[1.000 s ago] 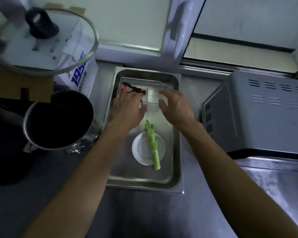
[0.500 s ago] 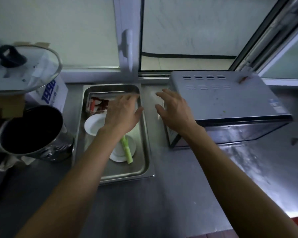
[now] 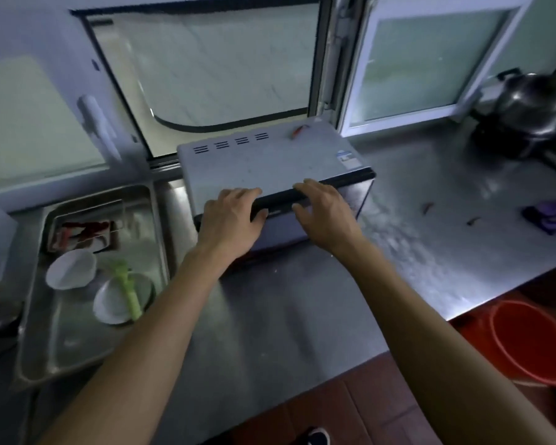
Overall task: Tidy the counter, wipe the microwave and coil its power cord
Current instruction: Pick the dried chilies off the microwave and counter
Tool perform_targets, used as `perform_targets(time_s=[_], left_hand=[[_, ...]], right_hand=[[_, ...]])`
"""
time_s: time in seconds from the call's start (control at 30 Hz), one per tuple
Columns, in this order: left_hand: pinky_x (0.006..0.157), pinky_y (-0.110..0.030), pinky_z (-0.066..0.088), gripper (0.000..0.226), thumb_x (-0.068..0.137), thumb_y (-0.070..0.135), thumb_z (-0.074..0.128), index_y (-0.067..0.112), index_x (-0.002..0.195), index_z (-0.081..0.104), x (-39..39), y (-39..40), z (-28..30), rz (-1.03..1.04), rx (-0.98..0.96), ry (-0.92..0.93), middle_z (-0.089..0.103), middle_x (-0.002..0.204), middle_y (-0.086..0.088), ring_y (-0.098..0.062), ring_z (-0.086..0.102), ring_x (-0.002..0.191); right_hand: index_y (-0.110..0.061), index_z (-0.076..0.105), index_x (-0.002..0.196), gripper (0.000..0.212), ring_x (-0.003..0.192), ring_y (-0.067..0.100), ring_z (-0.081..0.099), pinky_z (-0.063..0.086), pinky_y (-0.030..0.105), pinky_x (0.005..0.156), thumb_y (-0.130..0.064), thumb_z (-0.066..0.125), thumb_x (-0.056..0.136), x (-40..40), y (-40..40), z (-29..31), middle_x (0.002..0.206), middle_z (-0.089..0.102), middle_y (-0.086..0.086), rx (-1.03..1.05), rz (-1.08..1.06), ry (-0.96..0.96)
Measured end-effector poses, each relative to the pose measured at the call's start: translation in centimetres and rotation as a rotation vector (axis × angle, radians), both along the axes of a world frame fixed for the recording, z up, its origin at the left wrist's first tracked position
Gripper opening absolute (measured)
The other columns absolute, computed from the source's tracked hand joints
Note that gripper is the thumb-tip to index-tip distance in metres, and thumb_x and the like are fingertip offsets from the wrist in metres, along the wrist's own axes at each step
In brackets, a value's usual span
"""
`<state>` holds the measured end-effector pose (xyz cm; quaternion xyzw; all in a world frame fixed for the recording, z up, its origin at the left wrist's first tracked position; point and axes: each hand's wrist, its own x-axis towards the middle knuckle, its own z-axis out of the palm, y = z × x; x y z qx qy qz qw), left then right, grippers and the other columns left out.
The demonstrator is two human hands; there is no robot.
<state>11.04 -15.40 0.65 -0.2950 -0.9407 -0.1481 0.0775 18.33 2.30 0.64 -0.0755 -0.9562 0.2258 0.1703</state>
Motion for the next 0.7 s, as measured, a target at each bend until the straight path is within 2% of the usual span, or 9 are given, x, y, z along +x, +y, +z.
perform_targets(time_s=[0.1,0.2,0.4,0.53,0.7], left_hand=[[0.095,-0.047,0.047,0.045,0.097,0.041,0.056,0.02,0.137,0.055,1.9,4.3,-0.1,-0.051,-0.012,-0.004,0.062,0.134,-0.003,-0.029,0.053,0.121],[0.095,-0.046,0.047,0.045,0.095,0.038,0.059,0.018,0.135,0.058,3.2,7.7,-0.2,-0.095,-0.01,-0.008,0.063,0.131,-0.004,-0.03,0.055,0.118],[0.098,-0.049,0.047,0.043,0.096,0.038,0.059,0.018,0.134,0.059,4.3,12.9,-0.6,-0.16,0.015,-0.026,0.062,0.133,-0.003,-0.027,0.055,0.12],[0.101,-0.048,0.046,0.045,0.097,0.039,0.058,0.019,0.137,0.056,3.7,15.9,-1.1,-0.172,0.018,-0.03,0.061,0.135,-0.003,-0.025,0.054,0.124],[0.094,-0.047,0.048,0.041,0.096,0.037,0.058,0.018,0.132,0.059,1.2,18.0,-1.6,-0.159,0.049,-0.021,0.064,0.128,-0.003,-0.027,0.055,0.118]], right_hand=[[-0.009,0.06,0.133,0.042,0.123,0.034,0.053,0.046,0.045,0.1,-0.018,0.063,0.092,2.8,4.1,0.0,0.134,0.06,0.011,-0.041,-0.067,-0.006],[-0.011,0.061,0.132,0.041,0.12,0.032,0.055,0.047,0.04,0.096,-0.017,0.061,0.092,5.1,7.4,-0.2,0.131,0.062,0.008,-0.062,-0.104,0.002],[-0.012,0.06,0.131,0.039,0.115,0.033,0.057,0.049,0.042,0.092,-0.018,0.059,0.093,7.8,12.0,-1.3,0.128,0.063,0.007,-0.088,-0.17,0.0],[-0.011,0.06,0.133,0.038,0.12,0.03,0.055,0.045,0.04,0.099,-0.018,0.059,0.095,8.1,14.4,-2.0,0.132,0.061,0.007,-0.103,-0.189,0.008],[-0.012,0.059,0.134,0.038,0.121,0.028,0.055,0.045,0.038,0.099,-0.019,0.058,0.096,5.4,16.4,-2.3,0.132,0.062,0.005,-0.075,-0.167,0.01]])
